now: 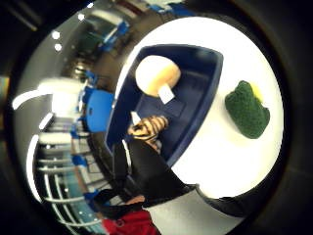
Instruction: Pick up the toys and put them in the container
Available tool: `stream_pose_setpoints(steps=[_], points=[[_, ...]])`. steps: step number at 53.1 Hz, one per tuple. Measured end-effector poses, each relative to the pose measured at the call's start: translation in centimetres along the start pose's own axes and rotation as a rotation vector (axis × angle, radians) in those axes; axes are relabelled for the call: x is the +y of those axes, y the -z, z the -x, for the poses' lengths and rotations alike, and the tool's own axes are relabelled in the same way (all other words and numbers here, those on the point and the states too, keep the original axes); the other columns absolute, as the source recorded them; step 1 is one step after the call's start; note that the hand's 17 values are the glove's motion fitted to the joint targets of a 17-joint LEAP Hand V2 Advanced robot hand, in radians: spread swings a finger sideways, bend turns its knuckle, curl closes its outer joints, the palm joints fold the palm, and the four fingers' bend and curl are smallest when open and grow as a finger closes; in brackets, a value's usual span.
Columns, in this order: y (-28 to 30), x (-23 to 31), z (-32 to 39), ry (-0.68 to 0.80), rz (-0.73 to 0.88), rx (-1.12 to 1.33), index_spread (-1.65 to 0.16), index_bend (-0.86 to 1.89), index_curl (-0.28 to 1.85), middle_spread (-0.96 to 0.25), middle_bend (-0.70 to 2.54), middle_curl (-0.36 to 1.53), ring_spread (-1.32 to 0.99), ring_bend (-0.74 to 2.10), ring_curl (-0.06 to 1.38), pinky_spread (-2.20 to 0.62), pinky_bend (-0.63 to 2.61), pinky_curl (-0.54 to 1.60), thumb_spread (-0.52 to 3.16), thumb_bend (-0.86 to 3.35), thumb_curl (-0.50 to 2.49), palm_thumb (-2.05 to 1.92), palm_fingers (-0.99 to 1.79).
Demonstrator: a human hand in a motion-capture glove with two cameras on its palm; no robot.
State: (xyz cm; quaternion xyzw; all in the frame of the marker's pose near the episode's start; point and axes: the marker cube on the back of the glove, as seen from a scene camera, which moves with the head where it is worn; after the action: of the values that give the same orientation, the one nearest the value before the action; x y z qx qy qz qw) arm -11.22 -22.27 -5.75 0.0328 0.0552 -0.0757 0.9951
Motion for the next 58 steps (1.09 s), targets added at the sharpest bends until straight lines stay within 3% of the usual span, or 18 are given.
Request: stream_pose_setpoints(steps=[32,58], points=[[-7.4,-2.1,-8.5,-0.232,0.136,-0.056,-0.34,0.13,0.32,-0.09,0.16,0.35,0.03,0.17,0.29,0.15,0.93,0.32,0.90,-0.10,0.21,-0.12,-0.12],[-12.2,-3.5,-9.2,-0.222,0.240,-0.036,-0.37,0.14,0.27,-0.08,0.15,0.30,0.05,0.16,0.25,0.14,1.12,0.37,0.96,-0.06,0.21,-0.06,-0.11]])
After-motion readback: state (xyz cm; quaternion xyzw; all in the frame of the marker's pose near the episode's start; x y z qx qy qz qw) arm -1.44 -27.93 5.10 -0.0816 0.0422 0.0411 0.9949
